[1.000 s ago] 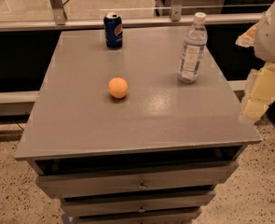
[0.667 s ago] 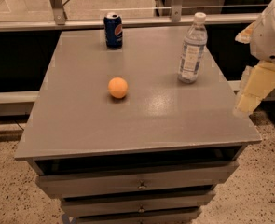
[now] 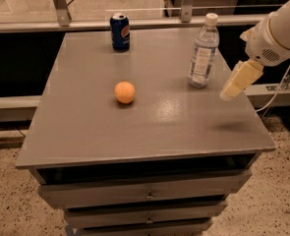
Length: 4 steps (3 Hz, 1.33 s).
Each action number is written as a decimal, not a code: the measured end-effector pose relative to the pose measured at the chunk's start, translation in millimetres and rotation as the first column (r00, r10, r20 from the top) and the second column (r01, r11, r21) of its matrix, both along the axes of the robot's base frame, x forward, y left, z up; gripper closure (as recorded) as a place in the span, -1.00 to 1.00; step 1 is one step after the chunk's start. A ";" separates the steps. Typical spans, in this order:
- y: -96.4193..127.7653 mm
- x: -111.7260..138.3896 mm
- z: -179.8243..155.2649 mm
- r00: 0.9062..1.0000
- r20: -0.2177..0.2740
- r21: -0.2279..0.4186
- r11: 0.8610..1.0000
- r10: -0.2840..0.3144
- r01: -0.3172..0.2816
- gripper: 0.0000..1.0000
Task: Move blue plastic bottle near pepsi can
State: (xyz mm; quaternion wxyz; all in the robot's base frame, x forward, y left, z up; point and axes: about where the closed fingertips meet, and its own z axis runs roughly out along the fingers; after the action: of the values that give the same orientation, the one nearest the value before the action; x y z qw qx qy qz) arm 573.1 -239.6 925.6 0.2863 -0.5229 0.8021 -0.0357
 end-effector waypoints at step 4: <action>64.8 88.2 -29.1 0.987 0.159 0.603 0.789 0.025 -0.118 -0.50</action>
Offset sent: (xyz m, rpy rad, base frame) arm 0.0764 0.0336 -0.0236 0.6015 -0.1142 0.0206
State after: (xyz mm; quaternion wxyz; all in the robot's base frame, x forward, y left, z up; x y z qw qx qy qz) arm 661.2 -174.8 896.5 0.4975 -0.4285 0.7276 0.1987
